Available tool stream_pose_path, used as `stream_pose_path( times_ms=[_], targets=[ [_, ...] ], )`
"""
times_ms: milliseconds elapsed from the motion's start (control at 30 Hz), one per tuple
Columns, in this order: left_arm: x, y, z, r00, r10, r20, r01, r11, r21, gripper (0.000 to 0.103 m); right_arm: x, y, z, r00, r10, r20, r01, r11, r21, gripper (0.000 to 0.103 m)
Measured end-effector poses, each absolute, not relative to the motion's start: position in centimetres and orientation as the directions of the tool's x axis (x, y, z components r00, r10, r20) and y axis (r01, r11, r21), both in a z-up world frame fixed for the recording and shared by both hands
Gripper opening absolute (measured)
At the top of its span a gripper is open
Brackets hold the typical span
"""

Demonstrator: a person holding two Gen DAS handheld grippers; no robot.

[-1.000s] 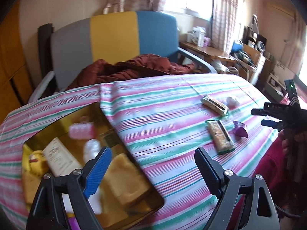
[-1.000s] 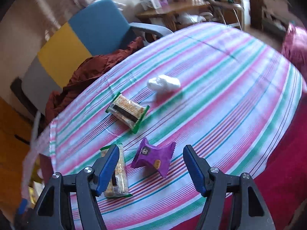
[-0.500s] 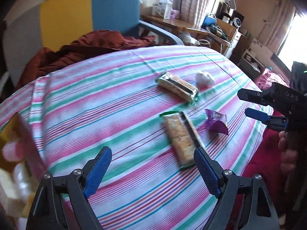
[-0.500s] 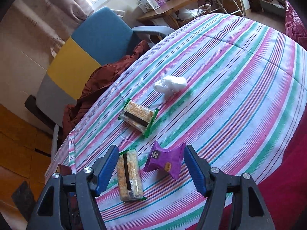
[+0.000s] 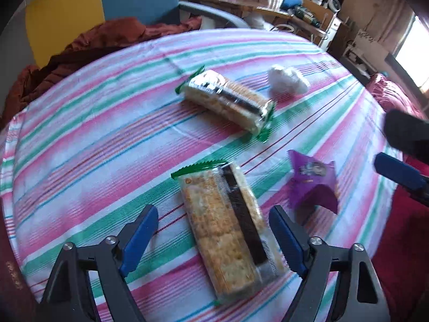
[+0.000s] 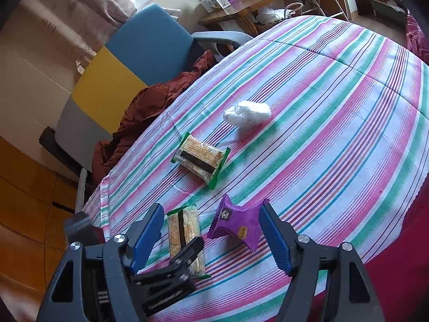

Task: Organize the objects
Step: 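Grasp a cracker snack bar with the left tool while the right tool grasps the purple packet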

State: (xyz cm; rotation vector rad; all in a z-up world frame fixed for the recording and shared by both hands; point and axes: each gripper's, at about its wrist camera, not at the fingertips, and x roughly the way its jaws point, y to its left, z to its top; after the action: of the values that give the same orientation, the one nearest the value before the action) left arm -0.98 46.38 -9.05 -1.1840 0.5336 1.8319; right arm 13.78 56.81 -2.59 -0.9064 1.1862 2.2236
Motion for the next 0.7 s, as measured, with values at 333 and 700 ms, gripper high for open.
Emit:
stream_pose_path(
  times_ms=[333,700],
  targets=[
    [-1.0,44.4,-9.3,-0.209,0.458,-0.864,-0.856,-0.513,-0.065,0.069,13.6,56.8,-2.8,-0.667,0.075,-0.741,-0.659,-0.524,0.540,0.074],
    [0.3,38.9,-9.3,-0.204,0.516,-0.832,-0.861,-0.499,-0.098,0.049,11.9,56.6,-3.7,-0.582,0.024,-0.813,-0.678,-0.567,0.468,0.074]
  ],
)
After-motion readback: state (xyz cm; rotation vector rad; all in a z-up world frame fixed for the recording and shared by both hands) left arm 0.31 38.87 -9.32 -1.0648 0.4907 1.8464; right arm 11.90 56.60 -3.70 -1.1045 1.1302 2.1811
